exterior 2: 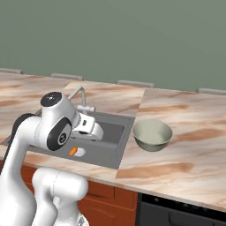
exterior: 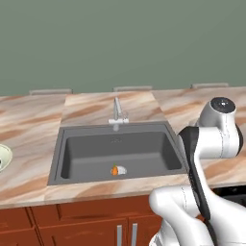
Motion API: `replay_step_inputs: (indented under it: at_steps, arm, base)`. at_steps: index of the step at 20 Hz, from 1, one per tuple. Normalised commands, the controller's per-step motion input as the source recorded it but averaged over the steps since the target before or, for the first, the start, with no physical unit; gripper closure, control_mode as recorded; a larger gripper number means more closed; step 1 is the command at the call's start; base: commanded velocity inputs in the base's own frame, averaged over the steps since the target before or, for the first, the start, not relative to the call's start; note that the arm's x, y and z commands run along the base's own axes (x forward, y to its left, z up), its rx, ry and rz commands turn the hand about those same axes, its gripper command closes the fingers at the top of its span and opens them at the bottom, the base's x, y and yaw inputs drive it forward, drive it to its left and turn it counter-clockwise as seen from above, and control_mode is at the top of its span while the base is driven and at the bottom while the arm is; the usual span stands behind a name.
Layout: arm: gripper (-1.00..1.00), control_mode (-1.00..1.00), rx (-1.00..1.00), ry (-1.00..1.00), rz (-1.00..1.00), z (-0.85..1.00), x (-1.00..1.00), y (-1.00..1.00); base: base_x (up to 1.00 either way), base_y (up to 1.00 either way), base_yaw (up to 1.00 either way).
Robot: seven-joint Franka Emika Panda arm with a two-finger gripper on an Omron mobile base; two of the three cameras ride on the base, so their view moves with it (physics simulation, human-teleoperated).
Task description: Pick the squashs from the cabinet and place them in one bowl. Pick the carrot from the sink and place it in the other bowl.
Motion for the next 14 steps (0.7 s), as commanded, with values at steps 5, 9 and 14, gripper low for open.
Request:
replay_step_inputs:
  at_steps: [5, 9, 14]
  arm:
    - [-1.0, 1.0, 0.0, 0.0, 0.0, 0.0, 0.0, 0.0]
    - [-1.0, 1.0, 0.0, 0.0, 0.0, 0.0, 0.0, 0.0]
    - [-1.0, 1.0, 0.0, 0.0, 0.0, 0.0, 0.0, 0.0]
  base:
    - [0.32, -0.16, 0.03]
    - [0.36, -0.02, 0.01]
    - [0.33, -0.05, 0.0]
